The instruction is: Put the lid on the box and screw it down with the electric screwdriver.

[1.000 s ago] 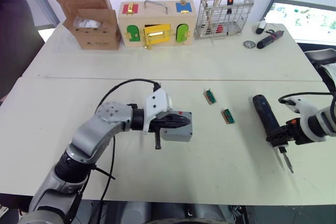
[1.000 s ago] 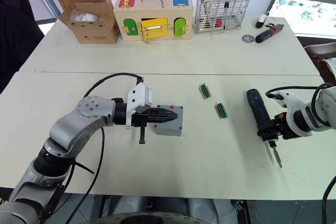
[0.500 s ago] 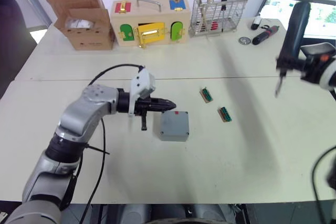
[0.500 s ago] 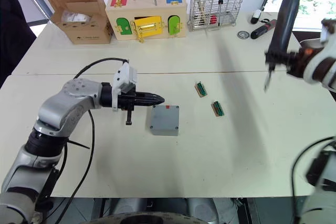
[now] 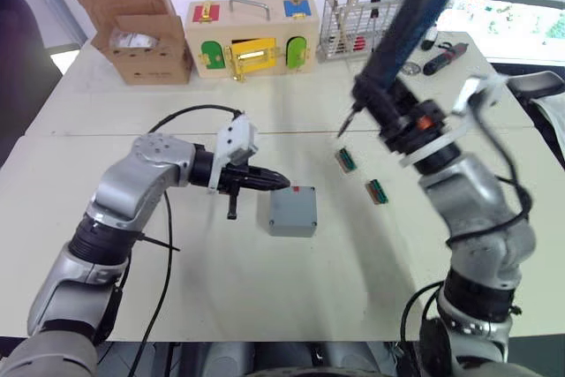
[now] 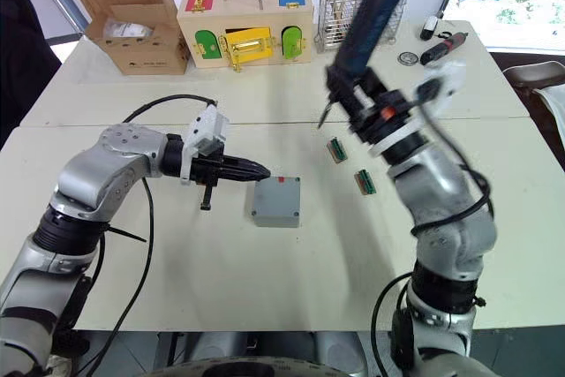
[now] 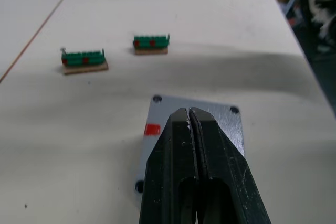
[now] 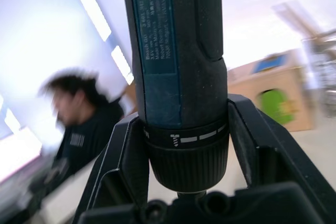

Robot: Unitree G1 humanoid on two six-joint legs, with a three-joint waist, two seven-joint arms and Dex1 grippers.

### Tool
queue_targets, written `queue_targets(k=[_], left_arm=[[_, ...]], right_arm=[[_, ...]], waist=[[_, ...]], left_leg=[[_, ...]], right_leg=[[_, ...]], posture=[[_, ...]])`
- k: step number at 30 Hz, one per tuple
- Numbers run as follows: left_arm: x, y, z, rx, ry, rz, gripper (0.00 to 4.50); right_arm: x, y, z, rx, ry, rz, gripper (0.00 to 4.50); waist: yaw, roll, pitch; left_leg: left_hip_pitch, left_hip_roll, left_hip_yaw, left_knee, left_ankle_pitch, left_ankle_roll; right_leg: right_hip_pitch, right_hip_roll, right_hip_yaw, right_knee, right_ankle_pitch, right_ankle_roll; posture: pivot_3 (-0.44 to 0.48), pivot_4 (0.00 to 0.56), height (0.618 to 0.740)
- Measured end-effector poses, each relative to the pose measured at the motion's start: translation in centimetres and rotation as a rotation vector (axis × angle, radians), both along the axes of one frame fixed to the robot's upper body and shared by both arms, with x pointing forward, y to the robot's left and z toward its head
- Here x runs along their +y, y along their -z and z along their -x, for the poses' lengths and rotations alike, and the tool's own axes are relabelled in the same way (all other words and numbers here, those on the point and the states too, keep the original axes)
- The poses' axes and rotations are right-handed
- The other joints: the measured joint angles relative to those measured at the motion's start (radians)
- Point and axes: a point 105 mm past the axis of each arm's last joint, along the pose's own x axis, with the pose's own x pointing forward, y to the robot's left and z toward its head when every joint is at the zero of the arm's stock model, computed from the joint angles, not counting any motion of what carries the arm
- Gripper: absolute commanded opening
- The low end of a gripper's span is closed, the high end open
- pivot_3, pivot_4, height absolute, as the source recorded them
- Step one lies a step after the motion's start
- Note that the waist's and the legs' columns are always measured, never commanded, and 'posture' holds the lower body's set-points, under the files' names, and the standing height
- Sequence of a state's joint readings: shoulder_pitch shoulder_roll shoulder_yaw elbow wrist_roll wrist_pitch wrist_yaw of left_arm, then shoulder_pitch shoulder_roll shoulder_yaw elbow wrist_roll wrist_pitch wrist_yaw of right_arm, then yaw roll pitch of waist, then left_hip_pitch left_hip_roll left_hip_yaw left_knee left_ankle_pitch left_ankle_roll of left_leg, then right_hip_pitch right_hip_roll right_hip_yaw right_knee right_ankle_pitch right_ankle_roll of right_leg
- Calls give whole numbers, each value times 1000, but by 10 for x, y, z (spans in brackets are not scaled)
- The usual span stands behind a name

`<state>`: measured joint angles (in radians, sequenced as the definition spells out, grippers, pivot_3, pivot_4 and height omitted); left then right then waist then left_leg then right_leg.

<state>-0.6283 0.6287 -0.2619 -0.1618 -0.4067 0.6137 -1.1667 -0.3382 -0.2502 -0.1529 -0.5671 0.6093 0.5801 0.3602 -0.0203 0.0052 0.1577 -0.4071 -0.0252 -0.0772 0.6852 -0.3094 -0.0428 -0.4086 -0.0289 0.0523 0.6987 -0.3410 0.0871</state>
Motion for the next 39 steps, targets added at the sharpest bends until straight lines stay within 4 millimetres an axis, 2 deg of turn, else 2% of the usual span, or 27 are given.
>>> queue_targets(k=[4, 8, 13, 39], left_arm=[[0, 20, 2, 20, -20, -41, 0], [0, 23, 1, -18, -25, -56, 0], [-2, 28, 2, -59, -12, -72, 0], [-5, 28, 3, -63, 9, -81, 0]], right_arm=[[14, 28, 9, 8, -36, 100, 1848], [23, 34, 13, -12, -52, 121, 1848], [25, 51, 14, 13, -37, 161, 1848], [28, 64, 13, -10, -14, 184, 1848]], waist=[[1, 0, 0], [-1, 0, 0], [3, 0, 0], [0, 0, 0]], left_leg=[[0, 0, 0, 0, 0, -1], [1, 0, -1, 0, 1, -2], [1, 0, -1, 1, 1, -2], [3, 0, -1, 1, 1, -2]], right_leg=[[0, 0, 0, 0, 0, 0], [-1, 0, 0, 0, 0, 0], [0, 0, 0, 0, 0, 0], [2, 0, 0, 0, 0, 0]], posture=[[0, 150, 740], [0, 150, 740], [0, 150, 740], [0, 150, 740]])
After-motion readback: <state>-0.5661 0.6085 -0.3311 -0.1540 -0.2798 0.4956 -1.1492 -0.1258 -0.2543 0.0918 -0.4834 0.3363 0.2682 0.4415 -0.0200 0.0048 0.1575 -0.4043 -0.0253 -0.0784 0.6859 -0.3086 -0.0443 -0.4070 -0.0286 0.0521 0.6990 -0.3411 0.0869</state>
